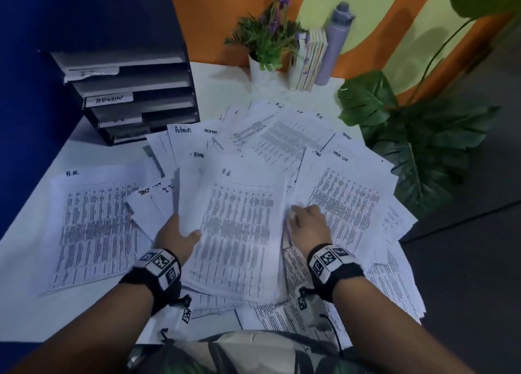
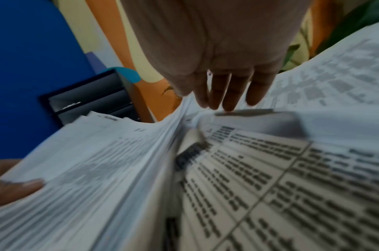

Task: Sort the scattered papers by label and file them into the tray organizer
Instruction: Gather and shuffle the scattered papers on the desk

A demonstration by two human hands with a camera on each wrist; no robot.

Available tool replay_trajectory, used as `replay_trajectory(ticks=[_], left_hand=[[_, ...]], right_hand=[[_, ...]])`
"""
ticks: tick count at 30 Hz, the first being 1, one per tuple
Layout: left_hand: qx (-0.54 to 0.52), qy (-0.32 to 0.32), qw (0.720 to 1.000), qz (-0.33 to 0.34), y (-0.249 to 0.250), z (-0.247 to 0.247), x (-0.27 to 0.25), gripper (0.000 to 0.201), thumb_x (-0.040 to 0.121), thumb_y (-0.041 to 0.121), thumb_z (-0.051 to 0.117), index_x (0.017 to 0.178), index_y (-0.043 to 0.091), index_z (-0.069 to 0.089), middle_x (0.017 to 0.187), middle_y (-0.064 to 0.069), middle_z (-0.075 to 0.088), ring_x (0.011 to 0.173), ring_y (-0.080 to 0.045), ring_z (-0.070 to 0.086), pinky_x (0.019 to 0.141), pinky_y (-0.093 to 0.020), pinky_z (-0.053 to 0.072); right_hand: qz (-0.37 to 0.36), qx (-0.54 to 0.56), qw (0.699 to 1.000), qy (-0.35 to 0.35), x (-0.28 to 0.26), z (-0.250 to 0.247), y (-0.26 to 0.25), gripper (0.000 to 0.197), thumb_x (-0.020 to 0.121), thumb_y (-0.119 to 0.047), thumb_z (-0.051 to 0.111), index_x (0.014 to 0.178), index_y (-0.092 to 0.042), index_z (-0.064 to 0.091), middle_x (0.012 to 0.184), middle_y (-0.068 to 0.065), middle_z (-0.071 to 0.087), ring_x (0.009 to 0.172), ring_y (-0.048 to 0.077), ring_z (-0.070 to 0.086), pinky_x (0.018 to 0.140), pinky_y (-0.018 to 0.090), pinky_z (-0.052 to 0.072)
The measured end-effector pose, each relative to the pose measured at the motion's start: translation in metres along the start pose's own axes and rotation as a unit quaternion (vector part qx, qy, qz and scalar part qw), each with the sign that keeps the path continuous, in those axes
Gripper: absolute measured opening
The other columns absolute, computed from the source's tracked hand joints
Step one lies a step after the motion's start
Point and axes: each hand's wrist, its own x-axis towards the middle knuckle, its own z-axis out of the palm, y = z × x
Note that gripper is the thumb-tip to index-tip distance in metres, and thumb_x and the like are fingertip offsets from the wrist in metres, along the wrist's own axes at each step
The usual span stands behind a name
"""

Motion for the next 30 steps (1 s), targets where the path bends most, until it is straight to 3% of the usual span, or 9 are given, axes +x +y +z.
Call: replay_trajectory(ticks=[2, 4, 9, 16, 19, 22, 25, 28, 30], left_hand=[[-0.01, 0.024, 1.0, -0.007, -0.001, -0.01, 0.002, 0.044, 0.09, 0.023, 0.064, 0.126, 0.003, 0.05, 0.117, -0.018, 0.061, 0.101, -0.032, 0.058, 0.087, -0.036, 0.046], [-0.023, 0.041, 0.999, -0.012, -0.004, -0.018, 0.004, 0.043, 0.091, 0.021, 0.064, 0.126, 0.002, 0.049, 0.117, -0.019, 0.061, 0.104, -0.035, 0.059, 0.09, -0.041, 0.047], [-0.083, 0.065, 0.994, -0.022, -0.013, -0.027, 0.013, 0.041, 0.09, 0.02, 0.065, 0.127, 0.007, 0.052, 0.12, -0.016, 0.062, 0.106, -0.034, 0.06, 0.095, -0.045, 0.047], [-0.107, 0.028, 0.994, -0.019, -0.007, -0.025, 0.018, 0.044, 0.089, 0.026, 0.066, 0.128, 0.012, 0.051, 0.118, -0.005, 0.061, 0.106, -0.028, 0.058, 0.1, -0.042, 0.044], [-0.1, -0.006, 0.995, -0.018, -0.006, -0.012, 0.017, 0.047, 0.09, 0.029, 0.065, 0.131, 0.011, 0.05, 0.119, -0.005, 0.06, 0.107, -0.026, 0.057, 0.1, -0.039, 0.043], [-0.105, -0.04, 0.993, -0.047, -0.026, 0.007, 0.035, 0.087, 0.073, 0.062, 0.07, 0.14, 0.014, 0.042, 0.137, -0.009, 0.053, 0.121, -0.031, 0.052, 0.105, -0.046, 0.042], [-0.114, -0.053, 0.988, -0.088, -0.086, 0.038, 0.084, 0.129, 0.038, 0.093, 0.061, 0.144, 0.024, 0.036, 0.142, -0.007, 0.049, 0.125, -0.031, 0.051, 0.103, -0.05, 0.044], [-0.119, -0.066, 0.986, -0.093, -0.086, 0.036, 0.083, 0.123, 0.043, 0.087, 0.067, 0.144, 0.026, 0.033, 0.143, -0.006, 0.048, 0.118, -0.03, 0.056, 0.098, -0.05, 0.047], [-0.122, -0.068, 0.985, -0.099, -0.065, 0.027, 0.066, 0.118, 0.05, 0.077, 0.068, 0.146, 0.021, 0.029, 0.143, -0.008, 0.047, 0.111, -0.03, 0.058, 0.096, -0.05, 0.049]], right_hand=[[0.077, -0.022, 0.997, 0.024, 0.002, -0.002, 0.014, 0.045, 0.093, -0.039, 0.048, 0.136, -0.027, 0.041, 0.132, 0.006, 0.039, 0.12, 0.029, 0.045, 0.098, 0.049, 0.042], [0.129, 0.055, 0.989, -0.047, 0.001, -0.001, 0.026, 0.056, 0.086, -0.035, 0.06, 0.135, -0.025, 0.035, 0.13, 0.007, 0.042, 0.114, 0.028, 0.051, 0.093, 0.046, 0.049], [0.066, 0.089, 0.98, -0.167, -0.007, 0.003, 0.027, 0.027, 0.087, -0.03, 0.062, 0.108, -0.02, 0.049, 0.097, -0.002, 0.058, 0.087, 0.018, 0.057, 0.078, 0.033, 0.054], [0.2, 0.327, 0.919, 0.085, 0.02, -0.066, 0.069, 0.023, 0.088, -0.01, 0.066, 0.11, -0.003, 0.063, 0.093, 0.009, 0.065, 0.074, 0.022, 0.064, 0.054, 0.02, 0.049], [0.28, 0.254, 0.916, 0.133, 0.038, -0.08, 0.101, 0.041, 0.091, -0.021, 0.063, 0.124, 0.002, 0.056, 0.114, 0.013, 0.06, 0.106, 0.034, 0.059, 0.091, 0.036, 0.049], [0.353, 0.117, 0.923, 0.095, 0.049, -0.08, 0.122, 0.047, 0.086, -0.035, 0.056, 0.124, -0.006, 0.054, 0.129, 0.024, 0.05, 0.115, 0.04, 0.05, 0.095, 0.043, 0.043], [0.335, 0.108, 0.932, 0.08, 0.055, -0.076, 0.123, 0.035, 0.085, -0.024, 0.055, 0.113, -0.003, 0.055, 0.12, 0.025, 0.052, 0.11, 0.038, 0.051, 0.093, 0.041, 0.043], [0.27, 0.102, 0.949, 0.131, 0.054, -0.073, 0.108, 0.008, 0.088, -0.01, 0.052, 0.084, -0.003, 0.053, 0.093, 0.016, 0.051, 0.082, 0.031, 0.05, 0.079, 0.036, 0.046], [0.22, 0.057, 0.956, 0.187, 0.053, -0.069, 0.098, 0.014, 0.088, -0.01, 0.052, 0.095, -0.003, 0.061, 0.1, 0.017, 0.055, 0.087, 0.035, 0.055, 0.08, 0.039, 0.048]])
